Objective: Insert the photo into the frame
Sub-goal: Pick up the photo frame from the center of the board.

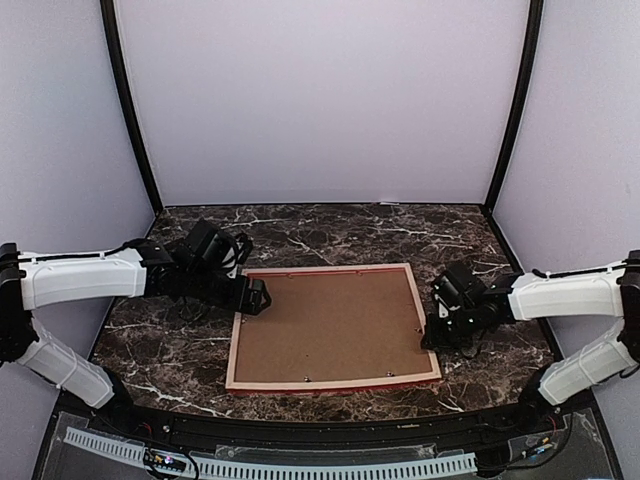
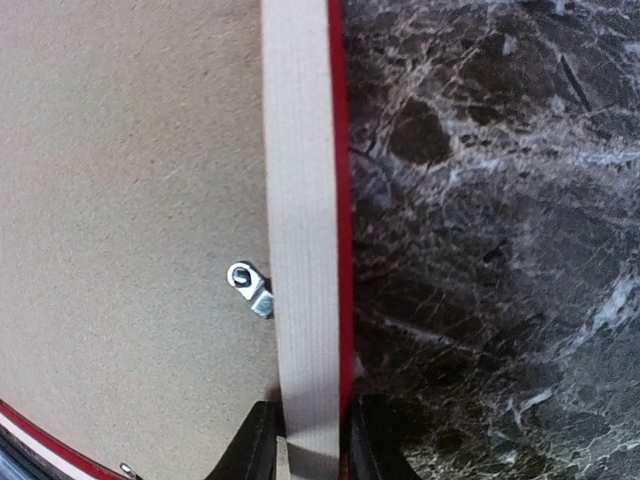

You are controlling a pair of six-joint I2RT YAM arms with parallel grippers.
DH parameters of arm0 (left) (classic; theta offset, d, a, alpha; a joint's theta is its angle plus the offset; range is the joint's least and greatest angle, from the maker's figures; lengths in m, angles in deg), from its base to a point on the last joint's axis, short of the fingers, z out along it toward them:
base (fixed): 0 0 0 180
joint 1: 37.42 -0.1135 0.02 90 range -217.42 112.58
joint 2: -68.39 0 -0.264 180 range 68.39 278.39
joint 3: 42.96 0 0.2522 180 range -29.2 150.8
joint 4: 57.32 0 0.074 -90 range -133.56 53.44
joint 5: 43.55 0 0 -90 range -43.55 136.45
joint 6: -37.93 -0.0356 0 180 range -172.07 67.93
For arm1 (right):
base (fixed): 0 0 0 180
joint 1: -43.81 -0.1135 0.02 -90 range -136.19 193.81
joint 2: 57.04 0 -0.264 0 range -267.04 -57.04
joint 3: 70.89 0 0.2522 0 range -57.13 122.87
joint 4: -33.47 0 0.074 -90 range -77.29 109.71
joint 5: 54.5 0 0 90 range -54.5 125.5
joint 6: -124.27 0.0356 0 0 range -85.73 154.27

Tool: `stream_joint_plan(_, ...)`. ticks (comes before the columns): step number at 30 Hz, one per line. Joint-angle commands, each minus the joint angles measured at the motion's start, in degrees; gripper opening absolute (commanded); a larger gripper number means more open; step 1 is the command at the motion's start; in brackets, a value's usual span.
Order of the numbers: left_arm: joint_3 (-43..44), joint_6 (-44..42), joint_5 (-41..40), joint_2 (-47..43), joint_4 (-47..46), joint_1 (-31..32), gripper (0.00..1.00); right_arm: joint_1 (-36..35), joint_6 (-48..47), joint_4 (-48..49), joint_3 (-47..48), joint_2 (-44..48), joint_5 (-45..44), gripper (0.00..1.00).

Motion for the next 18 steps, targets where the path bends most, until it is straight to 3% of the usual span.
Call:
stream_joint_plan(1,4.2,-4.5,1.1,-0.5,-3.2,3.2,0.92,0.3,-1.4,-0.4,2.3,-5.7,-5.5,0.21)
stream_joint_plan(18,4.6,-12.8,-1.6,2.3,-9.1,13.9,0.92,5.8,-12.3,-3.0,18.9,-17.7,-1.8,0.0)
